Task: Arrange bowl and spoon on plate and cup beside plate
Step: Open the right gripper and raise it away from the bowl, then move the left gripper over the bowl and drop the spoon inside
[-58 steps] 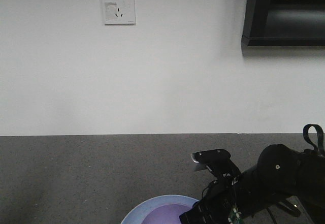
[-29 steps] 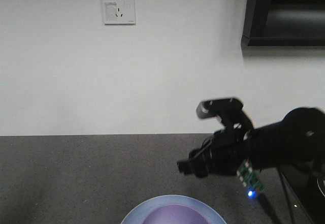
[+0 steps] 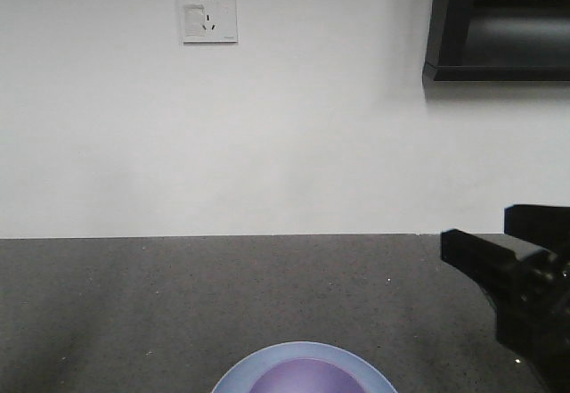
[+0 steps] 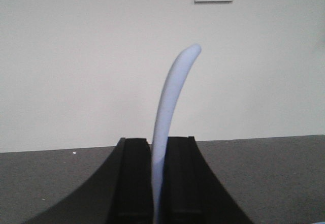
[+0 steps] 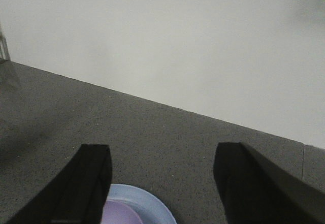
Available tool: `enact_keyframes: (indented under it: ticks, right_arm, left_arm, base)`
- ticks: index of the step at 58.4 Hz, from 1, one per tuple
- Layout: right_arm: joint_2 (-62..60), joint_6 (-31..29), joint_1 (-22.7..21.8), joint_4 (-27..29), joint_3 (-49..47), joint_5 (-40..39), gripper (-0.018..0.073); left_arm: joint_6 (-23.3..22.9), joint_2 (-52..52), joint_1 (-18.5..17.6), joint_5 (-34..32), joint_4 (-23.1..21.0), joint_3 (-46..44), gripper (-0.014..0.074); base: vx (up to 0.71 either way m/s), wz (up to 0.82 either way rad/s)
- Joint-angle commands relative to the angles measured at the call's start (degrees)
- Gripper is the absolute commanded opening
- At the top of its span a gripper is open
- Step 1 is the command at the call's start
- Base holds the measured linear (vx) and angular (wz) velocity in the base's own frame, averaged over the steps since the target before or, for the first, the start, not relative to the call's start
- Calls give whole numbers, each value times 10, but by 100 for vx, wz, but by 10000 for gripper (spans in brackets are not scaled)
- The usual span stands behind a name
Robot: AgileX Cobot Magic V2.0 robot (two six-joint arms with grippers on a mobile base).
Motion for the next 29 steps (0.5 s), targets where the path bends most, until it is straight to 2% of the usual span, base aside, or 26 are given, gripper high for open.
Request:
enact_keyframes:
  ticks: [1,6,11,19,23,29]
  right_arm:
    - [-44,0,-4,0,15,-56,503]
    - [-69,0,-4,1,31,-55,503]
    - [-82,0,-4,1,31,-48,503]
    - [-92,0,-4,2,31,-49,503]
    - [-93,0,-4,10,31,-50,503]
    - [-93,0,-4,15,31,-50,503]
  left_arm:
    - [78,27,-15,-59,-125,-17,-3]
    - [194,53,-41,-69,-239,-18,0]
    - [329,85,-79,-83,-358,-18,0]
    - [492,135,-149,-124,-532,-19,0]
    - [550,164,-188,-144,-589,-25,0]
    - [605,217,-252,-163,-623,-60,0]
  base:
    - [0,0]
    - [0,0]
    - [0,0]
    - [0,0]
    - [0,0]
    - [0,0]
